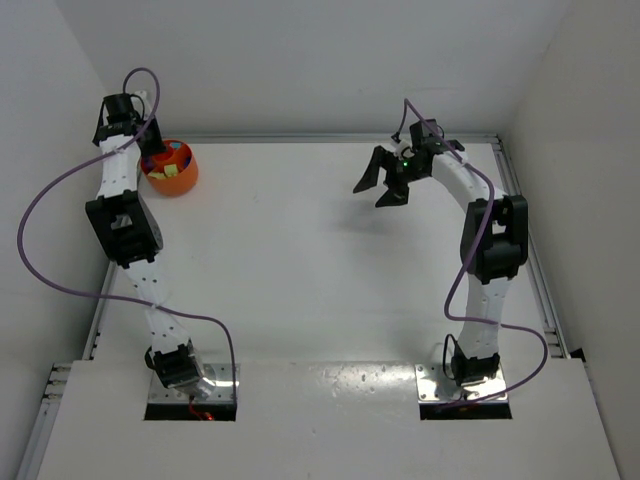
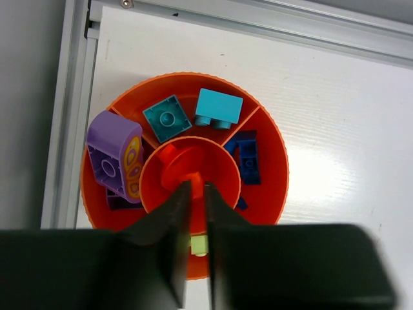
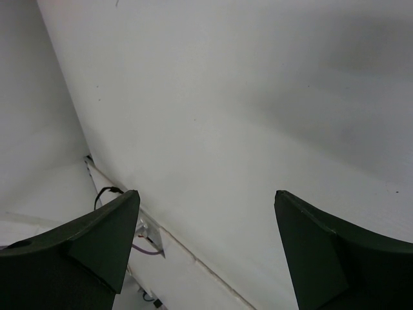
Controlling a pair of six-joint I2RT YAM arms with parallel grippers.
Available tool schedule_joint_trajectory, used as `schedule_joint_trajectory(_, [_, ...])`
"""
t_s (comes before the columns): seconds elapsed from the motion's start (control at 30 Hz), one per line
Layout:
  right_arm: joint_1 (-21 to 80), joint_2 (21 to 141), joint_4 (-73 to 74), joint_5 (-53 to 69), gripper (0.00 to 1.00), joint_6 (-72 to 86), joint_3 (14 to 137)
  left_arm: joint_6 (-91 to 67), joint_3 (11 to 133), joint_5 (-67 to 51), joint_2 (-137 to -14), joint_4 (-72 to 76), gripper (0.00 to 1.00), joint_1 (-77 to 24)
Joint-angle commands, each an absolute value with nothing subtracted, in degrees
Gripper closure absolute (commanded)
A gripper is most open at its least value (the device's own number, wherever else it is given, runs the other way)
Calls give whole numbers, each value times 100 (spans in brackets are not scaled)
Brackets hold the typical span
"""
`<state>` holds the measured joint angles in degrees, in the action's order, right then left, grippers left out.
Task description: Sort the legos into containers by color
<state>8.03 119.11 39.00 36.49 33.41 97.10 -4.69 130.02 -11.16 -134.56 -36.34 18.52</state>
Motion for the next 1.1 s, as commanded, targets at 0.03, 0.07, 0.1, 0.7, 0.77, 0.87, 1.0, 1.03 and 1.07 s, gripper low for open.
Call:
schedule_joint_trajectory(0.03, [835, 11900, 3674, 3796, 14, 3366, 9703, -413, 13035, -1020, -13193, -3419, 88, 1828])
schedule_joint_trajectory(0.07, [835, 11900, 3674, 3797, 14, 3366, 9703, -413, 13034, -967, -13192, -3419, 88, 1828])
schedule_joint_trajectory(0.1, [835, 11900, 3674, 3797, 14, 3366, 9703, -413, 13034, -967, -13192, -3419, 86, 1828])
schedule_joint_trajectory(0.7, [835, 11602, 3823, 3447, 14, 2857, 9756, -79, 12490, -2232, -11676, -3209, 32, 1776])
schedule_joint_trajectory(0.77, [783, 11435, 4051, 3175, 14, 2560, 9826, -18, 11999, -2415, -11235, -3208, 0, 1705])
schedule_joint_trajectory(0.87, [730, 11190, 4244, 2736, 14, 2121, 9826, 244, 11016, -2706, -10224, -3155, 0, 1504])
schedule_joint_trajectory(1.0, [729, 10847, 4508, 2189, 14, 1487, 9415, 554, 9574, -2400, -8976, -3103, 0, 1012])
schedule_joint_trajectory(1.03, [729, 10741, 4509, 2093, 14, 1364, 9274, 632, 9267, -2452, -8774, -3103, 0, 941])
schedule_joint_trajectory(1.07, [729, 10601, 4352, 1848, 13, 1153, 9107, 694, 8663, -2452, -8580, -3103, 0, 775])
